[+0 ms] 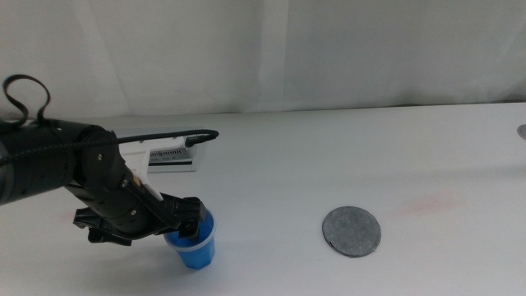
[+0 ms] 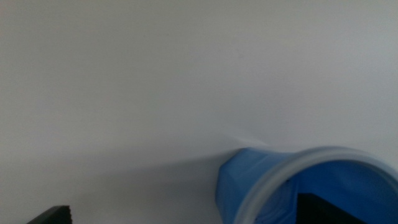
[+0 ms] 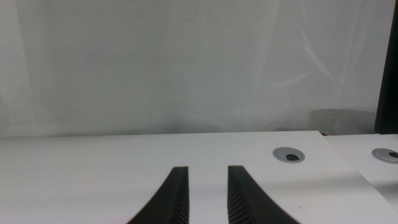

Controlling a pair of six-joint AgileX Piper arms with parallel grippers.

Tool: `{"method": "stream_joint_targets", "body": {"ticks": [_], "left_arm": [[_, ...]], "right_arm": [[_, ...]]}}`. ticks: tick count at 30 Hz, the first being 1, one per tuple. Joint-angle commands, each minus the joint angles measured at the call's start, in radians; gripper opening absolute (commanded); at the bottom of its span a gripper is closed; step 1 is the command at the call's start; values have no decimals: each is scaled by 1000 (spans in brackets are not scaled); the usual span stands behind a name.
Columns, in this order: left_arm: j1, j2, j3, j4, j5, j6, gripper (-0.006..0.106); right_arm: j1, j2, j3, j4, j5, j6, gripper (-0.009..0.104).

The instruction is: Place an empty cup on a cup mat.

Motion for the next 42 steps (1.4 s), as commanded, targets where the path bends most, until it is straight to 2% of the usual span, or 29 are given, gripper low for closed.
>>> {"method": "stream_joint_targets", "body": {"ticks": [1,4,6,8,11,12,17,23,36,42], "left_arm": [[-7,20,-7,-4,-14,-18,89],[-7,36,-7,-6,-14,-18,83],[-7,45,-7,-14,-14,-18,72],[-7,52,-7,-22,-17,-18,53],[-7,54,-7,-24,-41,-13,9],[-7,54,-7,-26,-50,-2,-2],[-7,54,-20,-49,-62,13,-3],[-51,49,-151,-55,28,17,-3],[-352,152,-562,-42,102,-114,-3],[-474,293,-714,49,170,-234,-3]], "right_arm": [[3,-32,39,-4,0,-3,24],[3,-32,39,-4,0,-3,24],[3,-32,39,-4,0,-3,24],[3,-32,39,-4,0,-3,24],[3,-32,39,-4,0,-3,24],[3,-32,39,-4,0,-3,24],[3,-32,39,-4,0,-3,24],[3,-32,39,-4,0,-3,24],[3,-32,39,-4,0,-3,24],[3,-32,39,-4,0,-3,24]]}}
